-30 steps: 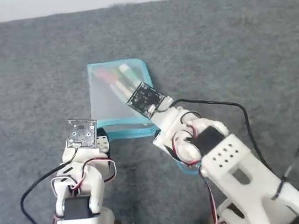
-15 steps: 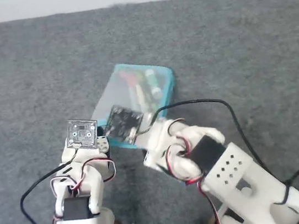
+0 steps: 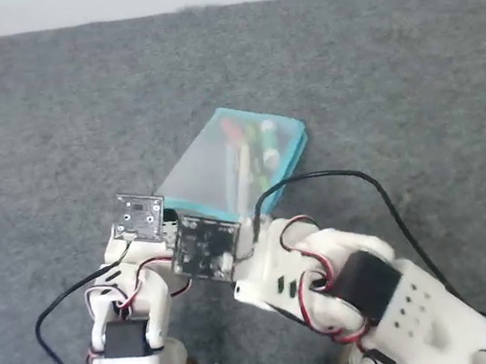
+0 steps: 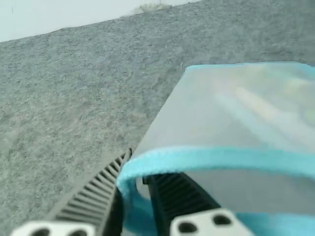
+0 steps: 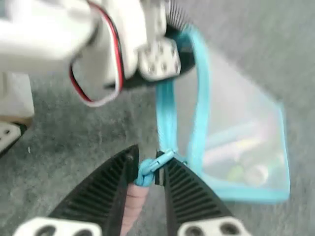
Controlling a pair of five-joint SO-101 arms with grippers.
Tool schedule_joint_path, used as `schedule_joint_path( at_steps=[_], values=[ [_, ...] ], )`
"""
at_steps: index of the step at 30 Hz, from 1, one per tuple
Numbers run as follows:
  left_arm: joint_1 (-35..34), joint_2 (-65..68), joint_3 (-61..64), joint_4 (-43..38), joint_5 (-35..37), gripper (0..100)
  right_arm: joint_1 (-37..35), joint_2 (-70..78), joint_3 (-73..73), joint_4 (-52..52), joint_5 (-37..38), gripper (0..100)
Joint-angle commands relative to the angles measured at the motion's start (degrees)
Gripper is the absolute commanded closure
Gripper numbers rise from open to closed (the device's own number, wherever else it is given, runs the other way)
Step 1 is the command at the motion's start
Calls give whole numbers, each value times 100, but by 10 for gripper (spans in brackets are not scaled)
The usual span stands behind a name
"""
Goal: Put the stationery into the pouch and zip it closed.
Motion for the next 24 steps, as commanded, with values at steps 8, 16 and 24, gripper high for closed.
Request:
schedule_joint_path(
  at_steps=[8,16,24],
  values=[
    [70,105,-136,-132,-44,991,-1165,-374,-149,13,378,992],
    [35,105,-127,-149,-44,991,-1182,-374,18,31,264,954],
    [-141,105,-136,-132,-44,990,-1007,-435,334,303,185,735]
  ],
)
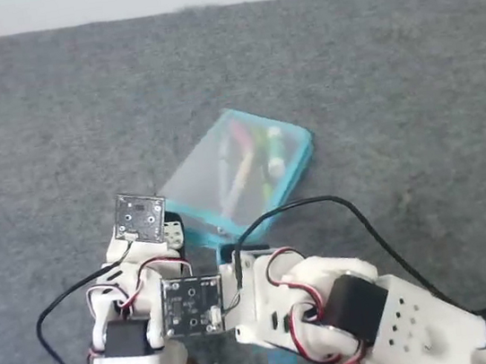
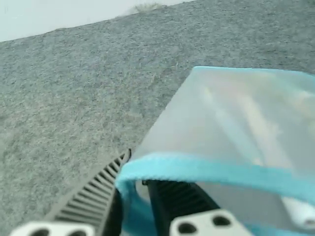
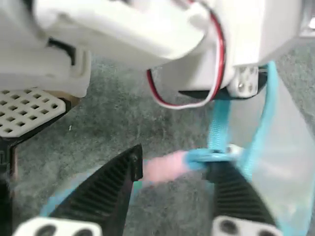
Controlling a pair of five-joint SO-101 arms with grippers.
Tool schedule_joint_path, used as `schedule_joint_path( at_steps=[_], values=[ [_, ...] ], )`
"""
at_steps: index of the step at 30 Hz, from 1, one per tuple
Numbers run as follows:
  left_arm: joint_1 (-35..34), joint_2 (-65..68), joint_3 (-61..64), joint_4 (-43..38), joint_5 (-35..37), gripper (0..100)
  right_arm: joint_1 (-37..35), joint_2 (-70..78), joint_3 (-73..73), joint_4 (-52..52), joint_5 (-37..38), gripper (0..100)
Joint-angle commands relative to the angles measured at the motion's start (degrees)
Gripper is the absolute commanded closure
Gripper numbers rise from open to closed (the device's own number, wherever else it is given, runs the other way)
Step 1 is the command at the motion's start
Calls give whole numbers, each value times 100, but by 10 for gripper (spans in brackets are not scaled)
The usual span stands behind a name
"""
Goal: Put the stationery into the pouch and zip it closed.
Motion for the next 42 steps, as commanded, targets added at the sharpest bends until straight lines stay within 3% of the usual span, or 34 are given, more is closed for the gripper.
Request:
schedule_joint_path(
  at_steps=[1,9,14,18,21,27,32,38,42],
  values=[
    [-167,105,-136,-132,-44,990,40,-330,-114,171,-79,735],
    [-158,105,-145,-132,-44,990,1393,-286,-79,286,-70,736],
    [-158,105,-145,-141,-53,990,1367,-330,88,857,1011,829],
    [-158,105,-145,-141,-53,990,936,-488,211,778,897,850],
    [-167,105,-145,-141,-53,990,1156,-497,237,725,897,832],
    [-149,105,-154,-132,-53,989,2360,-189,1116,-356,1275,832],
    [-123,97,-215,26,-53,989,2404,-101,1978,-1622,1371,828],
    [-123,97,-215,26,-53,989,2413,-101,2435,-2149,853,671],
    [-123,97,-215,26,-53,989,2413,-75,2523,-2580,659,653]
  ],
)
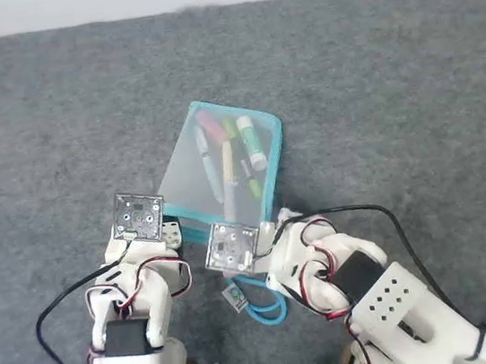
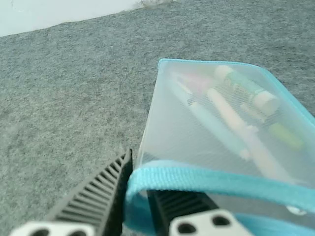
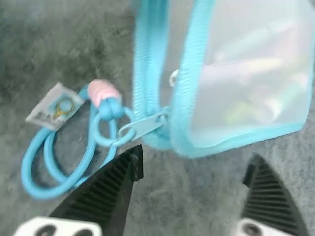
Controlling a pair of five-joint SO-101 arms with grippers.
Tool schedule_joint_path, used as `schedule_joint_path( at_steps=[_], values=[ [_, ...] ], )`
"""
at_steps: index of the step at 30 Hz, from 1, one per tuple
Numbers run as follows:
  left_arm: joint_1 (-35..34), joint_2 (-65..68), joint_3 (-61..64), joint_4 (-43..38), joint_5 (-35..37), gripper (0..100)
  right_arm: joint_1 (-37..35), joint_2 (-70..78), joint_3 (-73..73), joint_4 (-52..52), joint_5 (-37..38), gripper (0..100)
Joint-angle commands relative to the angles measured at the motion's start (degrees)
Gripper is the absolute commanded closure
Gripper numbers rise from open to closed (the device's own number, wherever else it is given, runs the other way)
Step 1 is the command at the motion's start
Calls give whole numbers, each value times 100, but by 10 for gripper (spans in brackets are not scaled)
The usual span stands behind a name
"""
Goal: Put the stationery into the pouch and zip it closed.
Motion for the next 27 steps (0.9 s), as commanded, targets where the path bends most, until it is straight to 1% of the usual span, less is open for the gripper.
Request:
schedule_joint_path(
  at_steps=[1,5,15,20,23,24,25,27],
  values=[
    [-18,79,-224,26,-53,989,101,40,-44,-479,-167,653],
    [-18,79,-224,26,-53,989,92,75,-18,-945,-167,660],
    [-9,79,-224,26,-53,989,92,75,79,-1982,-114,760],
    [-9,79,-215,26,-53,989,136,75,18,-2026,-114,872],
    [-9,79,-207,26,-53,989,136,75,18,-2026,-123,981],
    [-9,79,-207,26,-53,989,136,75,18,-2026,-132,998],
    [-9,70,-207,26,-53,989,163,75,18,-2026,-149,984],
    [-9,35,-207,26,-53,988,286,84,18,-2026,-158,993]
  ],
)
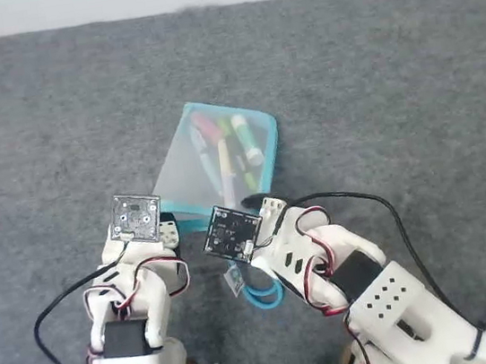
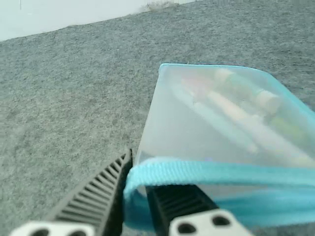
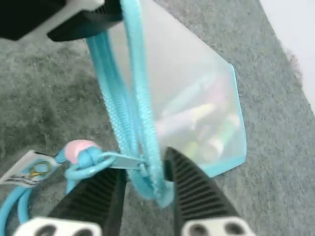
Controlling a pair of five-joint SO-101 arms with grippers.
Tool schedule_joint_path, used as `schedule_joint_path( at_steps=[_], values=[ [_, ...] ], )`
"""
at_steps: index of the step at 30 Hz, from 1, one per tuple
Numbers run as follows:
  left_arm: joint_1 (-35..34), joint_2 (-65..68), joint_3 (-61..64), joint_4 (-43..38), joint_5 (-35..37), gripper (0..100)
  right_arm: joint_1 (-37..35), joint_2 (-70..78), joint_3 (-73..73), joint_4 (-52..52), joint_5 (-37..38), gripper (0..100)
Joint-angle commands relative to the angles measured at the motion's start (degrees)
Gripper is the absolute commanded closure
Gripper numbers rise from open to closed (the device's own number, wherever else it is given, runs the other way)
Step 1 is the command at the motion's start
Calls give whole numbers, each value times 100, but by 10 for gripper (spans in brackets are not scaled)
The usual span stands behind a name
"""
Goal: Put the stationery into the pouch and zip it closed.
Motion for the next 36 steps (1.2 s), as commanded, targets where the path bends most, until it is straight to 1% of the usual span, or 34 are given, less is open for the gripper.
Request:
schedule_joint_path(
  at_steps=[1,3,5,8,11,15,18,21,24,26,32,36],
  values=[
    [35,44,-224,26,-53,987,268,13,-158,-180,-79,991],
    [35,44,-277,26,-53,976,567,40,-229,-189,-167,992],
    [35,35,-400,114,-62,934,919,251,-413,-189,-413,992],
    [35,35,-725,554,-53,870,1288,945,-888,-198,-730,992],
    [35,35,-954,914,-53,864,1490,1877,-1451,-321,-1090,992],
    [35,35,-998,949,-62,863,1736,3099,-2251,-101,-1697,992],
    [220,35,-1007,985,-79,862,1727,3626,-2743,242,-1899,992],
    [738,35,-1007,1152,-246,844,1719,3705,-2927,426,-2066,992],
    [1240,62,-963,1152,-273,780,1596,3477,-2910,664,-2040,992],
    [1424,53,-875,1125,-273,752,1437,3204,-2910,998,-2040,992],
    [1793,44,-690,1116,-281,743,664,2334,-2901,1956,-2066,992],
    [1969,44,-646,1099,-281,746,391,2062,-2488,1789,-2031,992]
  ],
)
